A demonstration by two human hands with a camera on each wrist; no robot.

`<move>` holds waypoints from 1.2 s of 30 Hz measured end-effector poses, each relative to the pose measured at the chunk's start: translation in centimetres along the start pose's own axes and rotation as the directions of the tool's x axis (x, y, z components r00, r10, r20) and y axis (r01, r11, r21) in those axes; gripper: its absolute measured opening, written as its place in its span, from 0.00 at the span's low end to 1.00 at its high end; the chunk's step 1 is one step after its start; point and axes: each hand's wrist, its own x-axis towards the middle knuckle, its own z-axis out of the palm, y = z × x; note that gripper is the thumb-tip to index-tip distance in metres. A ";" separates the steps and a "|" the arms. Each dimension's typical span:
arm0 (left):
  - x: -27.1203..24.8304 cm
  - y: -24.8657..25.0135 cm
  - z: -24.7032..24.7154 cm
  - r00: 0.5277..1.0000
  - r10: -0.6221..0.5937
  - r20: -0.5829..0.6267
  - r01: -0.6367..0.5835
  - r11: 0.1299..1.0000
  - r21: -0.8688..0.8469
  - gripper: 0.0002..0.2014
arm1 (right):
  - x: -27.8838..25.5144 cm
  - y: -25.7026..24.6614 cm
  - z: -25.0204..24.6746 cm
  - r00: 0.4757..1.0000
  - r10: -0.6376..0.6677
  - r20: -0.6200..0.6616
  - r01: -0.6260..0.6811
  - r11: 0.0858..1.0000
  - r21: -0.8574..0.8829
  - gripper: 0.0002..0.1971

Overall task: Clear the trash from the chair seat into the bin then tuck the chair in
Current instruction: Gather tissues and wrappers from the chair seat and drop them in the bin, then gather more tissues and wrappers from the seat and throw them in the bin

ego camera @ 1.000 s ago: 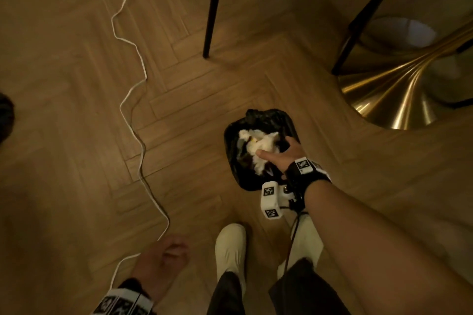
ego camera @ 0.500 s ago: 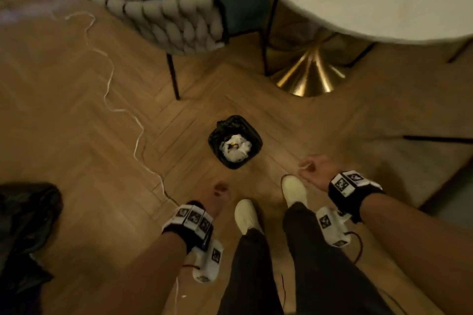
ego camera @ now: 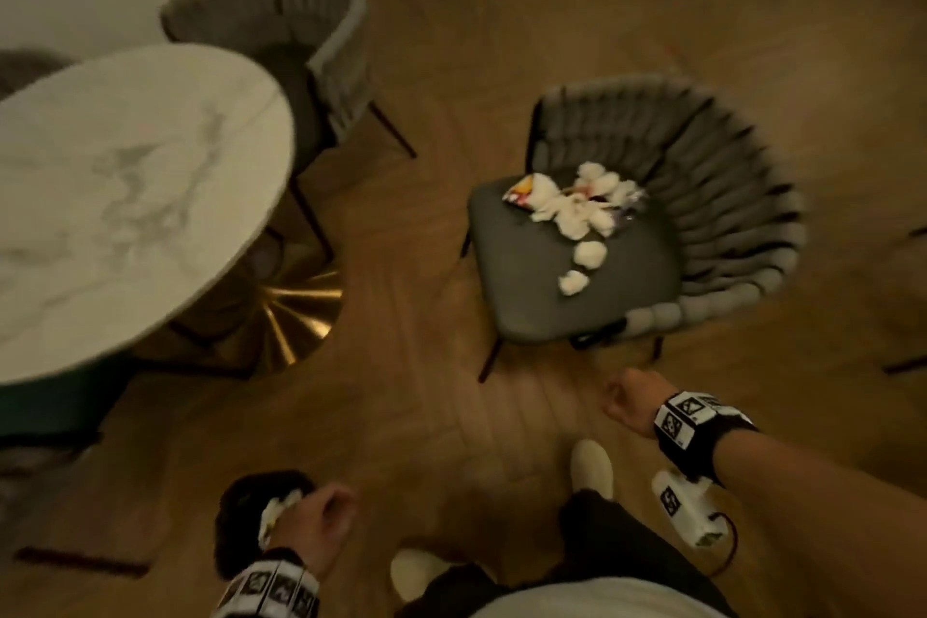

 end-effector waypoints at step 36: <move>45.4 37.5 16.1 0.587 0.497 0.639 -0.801 0.247 0.545 0.49 | 45.1 15.9 -26.4 0.964 -0.235 -0.122 0.181 0.920 -0.347 0.54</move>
